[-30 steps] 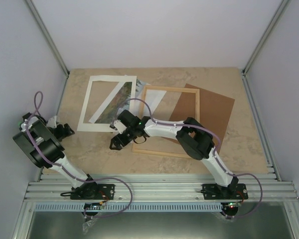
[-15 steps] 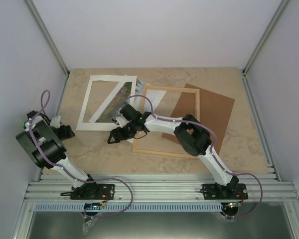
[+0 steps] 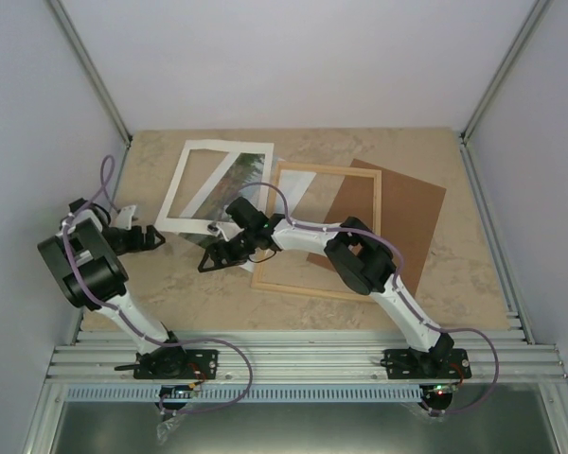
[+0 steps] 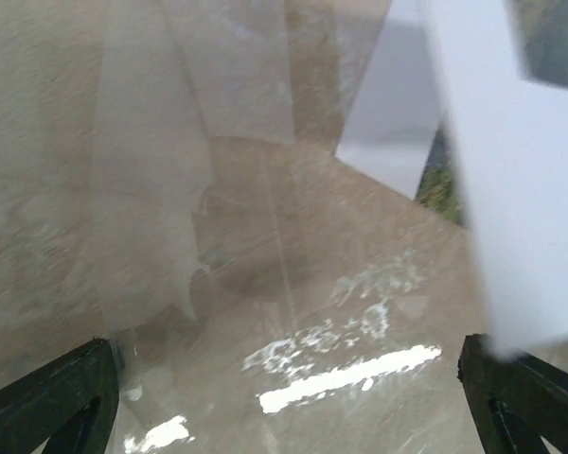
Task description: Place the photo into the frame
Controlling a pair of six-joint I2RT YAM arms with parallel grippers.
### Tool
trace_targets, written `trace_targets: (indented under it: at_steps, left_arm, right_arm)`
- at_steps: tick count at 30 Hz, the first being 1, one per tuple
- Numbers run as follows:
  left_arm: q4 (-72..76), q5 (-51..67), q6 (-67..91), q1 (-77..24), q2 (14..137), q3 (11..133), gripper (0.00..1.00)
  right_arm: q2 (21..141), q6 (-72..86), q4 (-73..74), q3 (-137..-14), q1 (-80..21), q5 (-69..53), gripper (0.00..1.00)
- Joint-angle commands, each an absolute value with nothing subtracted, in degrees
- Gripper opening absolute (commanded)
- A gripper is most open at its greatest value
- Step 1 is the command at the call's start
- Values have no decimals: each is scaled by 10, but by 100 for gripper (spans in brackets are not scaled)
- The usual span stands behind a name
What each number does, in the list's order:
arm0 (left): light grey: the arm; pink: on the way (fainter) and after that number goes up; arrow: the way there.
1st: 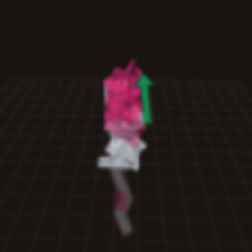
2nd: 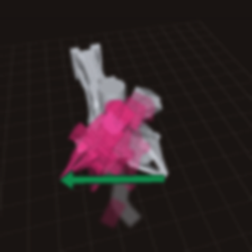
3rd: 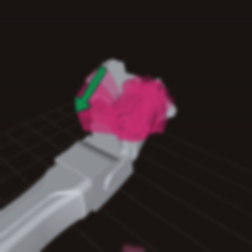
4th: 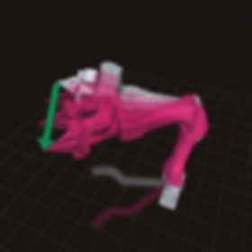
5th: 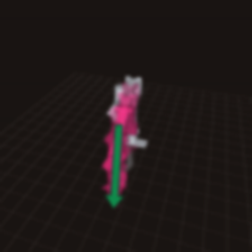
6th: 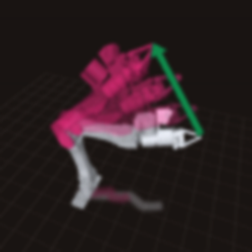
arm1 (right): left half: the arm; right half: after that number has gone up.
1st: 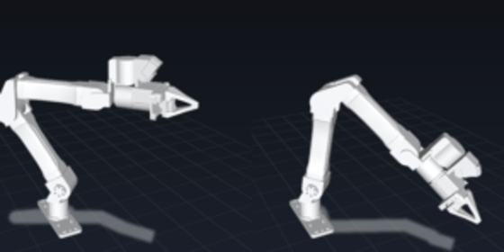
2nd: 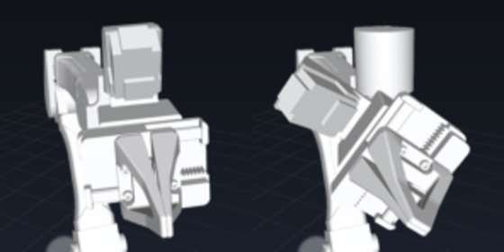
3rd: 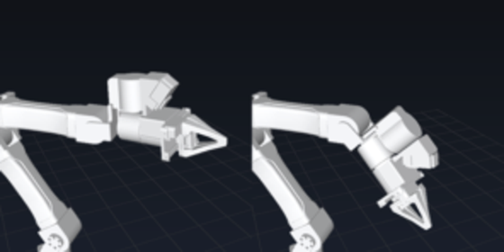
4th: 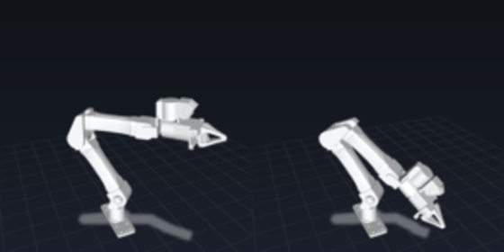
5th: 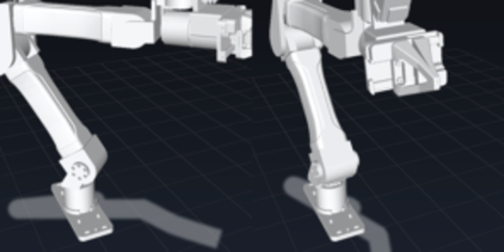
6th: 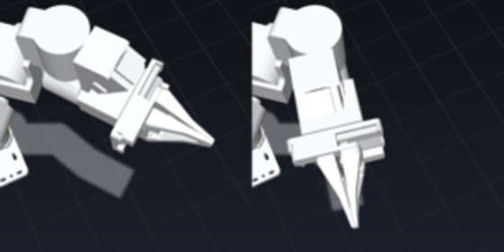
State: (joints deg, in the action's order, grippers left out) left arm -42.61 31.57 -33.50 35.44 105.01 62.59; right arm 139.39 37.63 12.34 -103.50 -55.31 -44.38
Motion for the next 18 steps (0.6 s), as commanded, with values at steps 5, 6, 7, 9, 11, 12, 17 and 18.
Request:
trace_targets:
  at_steps: [5,6,7,9,11,12,17,18]
  left_arm:
    - [-554,398,-377,315,1116,596,99]
    - [-556,399,-384,310,1115,595,99]
    - [-556,399,-386,308,1113,593,99]
    - [-550,399,-382,307,1110,591,99]
    - [-552,406,-384,307,1113,594,96]
    - [-557,413,-387,306,1117,599,93]
    - [-584,457,-396,307,1115,625,79]
    - [-587,462,-393,307,1110,630,75]
  right_arm:
    - [1494,374,206,-1022,-561,-392,76]
    - [1497,374,208,-1025,-560,-391,76]
    - [1502,375,208,-1027,-560,-390,76]
    - [1508,377,206,-1029,-558,-392,77]
    - [1511,374,205,-1031,-557,-391,77]
    - [1511,373,205,-1031,-557,-391,77]
    - [1502,371,203,-1019,-554,-388,76]
    - [1499,371,202,-1016,-554,-388,76]
